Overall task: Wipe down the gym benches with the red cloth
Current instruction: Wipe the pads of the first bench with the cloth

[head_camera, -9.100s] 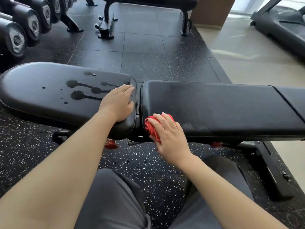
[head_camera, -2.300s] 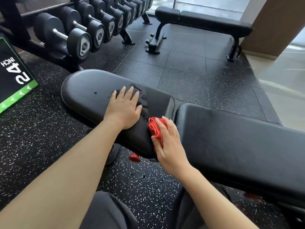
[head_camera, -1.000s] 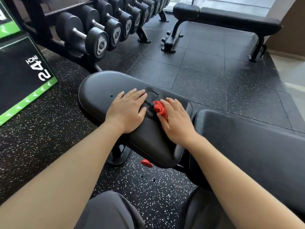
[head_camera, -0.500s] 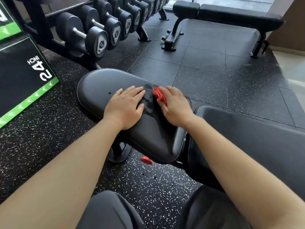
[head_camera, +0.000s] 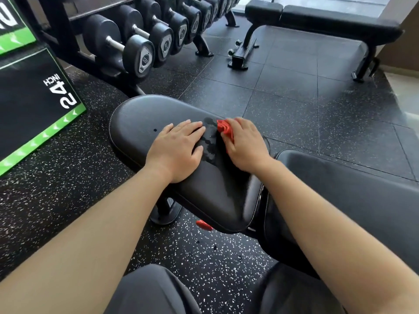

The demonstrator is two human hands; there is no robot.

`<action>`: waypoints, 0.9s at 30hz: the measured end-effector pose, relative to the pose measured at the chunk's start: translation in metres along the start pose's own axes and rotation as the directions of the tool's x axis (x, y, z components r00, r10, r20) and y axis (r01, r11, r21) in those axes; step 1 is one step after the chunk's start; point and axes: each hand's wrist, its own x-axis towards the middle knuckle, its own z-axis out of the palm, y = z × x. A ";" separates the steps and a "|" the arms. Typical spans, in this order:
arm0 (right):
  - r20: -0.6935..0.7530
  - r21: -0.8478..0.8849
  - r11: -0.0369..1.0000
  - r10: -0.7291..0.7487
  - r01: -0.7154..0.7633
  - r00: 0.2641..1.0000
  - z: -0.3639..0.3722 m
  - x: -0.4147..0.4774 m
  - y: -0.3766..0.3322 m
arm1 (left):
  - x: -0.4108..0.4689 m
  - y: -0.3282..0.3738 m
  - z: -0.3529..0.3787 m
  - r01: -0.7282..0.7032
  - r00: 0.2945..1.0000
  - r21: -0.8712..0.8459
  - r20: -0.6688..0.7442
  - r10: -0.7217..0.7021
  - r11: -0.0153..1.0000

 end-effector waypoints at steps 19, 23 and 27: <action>0.043 -0.062 0.996 -0.061 0.064 0.997 -0.009 -0.072 -0.018 | 0.009 -0.004 -0.013 0.030 0.991 -0.097 0.134 -0.017 0.995; 0.020 -0.043 0.999 -0.029 0.030 0.999 -0.005 -0.061 -0.022 | 0.011 -0.013 -0.009 0.070 0.993 0.087 0.088 -0.078 0.994; -0.007 -0.035 0.999 -0.010 0.010 1.000 0.004 -0.017 -0.021 | 0.011 -0.013 -0.004 0.103 0.994 0.048 0.025 -0.104 0.994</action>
